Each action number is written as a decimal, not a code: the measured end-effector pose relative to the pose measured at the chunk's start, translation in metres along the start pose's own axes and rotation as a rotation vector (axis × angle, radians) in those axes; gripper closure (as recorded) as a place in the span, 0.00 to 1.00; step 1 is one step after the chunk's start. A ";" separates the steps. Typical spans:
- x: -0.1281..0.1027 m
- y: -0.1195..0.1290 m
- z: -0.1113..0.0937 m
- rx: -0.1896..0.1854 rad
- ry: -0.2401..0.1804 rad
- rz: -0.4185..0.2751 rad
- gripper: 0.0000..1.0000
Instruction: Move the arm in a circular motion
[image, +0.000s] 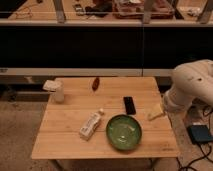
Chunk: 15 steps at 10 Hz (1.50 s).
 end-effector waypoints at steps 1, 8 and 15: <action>-0.016 -0.013 0.000 -0.001 -0.001 0.002 0.20; -0.040 -0.139 0.001 0.000 -0.001 0.002 0.20; -0.018 -0.268 0.004 0.001 0.000 0.000 0.20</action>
